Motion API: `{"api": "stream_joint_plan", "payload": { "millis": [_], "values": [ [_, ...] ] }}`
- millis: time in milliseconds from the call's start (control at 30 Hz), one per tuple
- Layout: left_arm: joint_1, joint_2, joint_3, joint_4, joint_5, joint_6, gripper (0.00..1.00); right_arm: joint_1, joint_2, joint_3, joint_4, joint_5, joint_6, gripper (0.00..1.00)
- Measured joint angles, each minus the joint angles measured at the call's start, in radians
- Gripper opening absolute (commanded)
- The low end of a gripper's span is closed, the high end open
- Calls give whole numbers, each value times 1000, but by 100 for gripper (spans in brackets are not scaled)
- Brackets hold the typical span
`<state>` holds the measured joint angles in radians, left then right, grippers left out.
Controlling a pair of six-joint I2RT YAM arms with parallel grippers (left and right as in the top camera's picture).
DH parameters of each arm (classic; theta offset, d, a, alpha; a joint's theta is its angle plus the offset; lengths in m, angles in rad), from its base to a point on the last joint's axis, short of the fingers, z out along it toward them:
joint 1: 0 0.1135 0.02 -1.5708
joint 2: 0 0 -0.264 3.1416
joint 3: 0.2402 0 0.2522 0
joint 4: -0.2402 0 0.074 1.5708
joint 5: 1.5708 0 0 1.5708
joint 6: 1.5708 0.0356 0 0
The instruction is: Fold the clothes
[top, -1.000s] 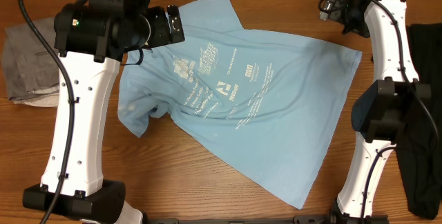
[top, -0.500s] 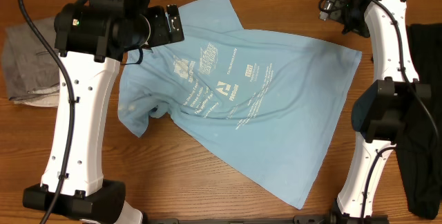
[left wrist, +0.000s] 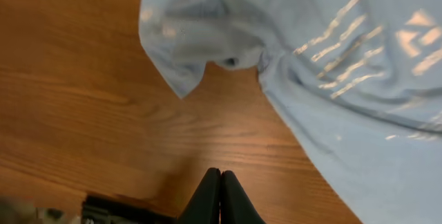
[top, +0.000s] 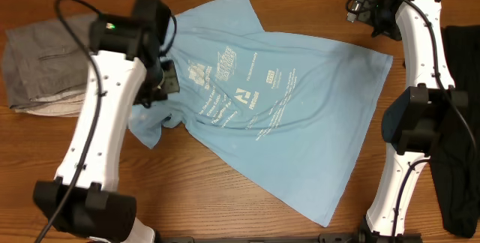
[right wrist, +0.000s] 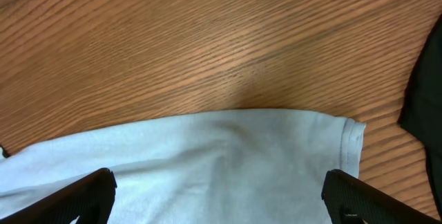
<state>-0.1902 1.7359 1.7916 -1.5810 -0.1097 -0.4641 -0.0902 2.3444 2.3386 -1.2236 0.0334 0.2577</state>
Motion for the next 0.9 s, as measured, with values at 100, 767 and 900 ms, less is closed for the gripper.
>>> {"api": "stream_joint_plan", "payload": {
  "millis": [100,767,900],
  "values": [
    [0,3,-163,53,5,-78,4,0,0,0,0,0,0,100],
    [21,15,-576,478,98,-524,4,0,0,0,0,0,1,100],
    [29,15,-576,480,51,-592,4,0,0,0,0,0,1,100]
  ]
}}
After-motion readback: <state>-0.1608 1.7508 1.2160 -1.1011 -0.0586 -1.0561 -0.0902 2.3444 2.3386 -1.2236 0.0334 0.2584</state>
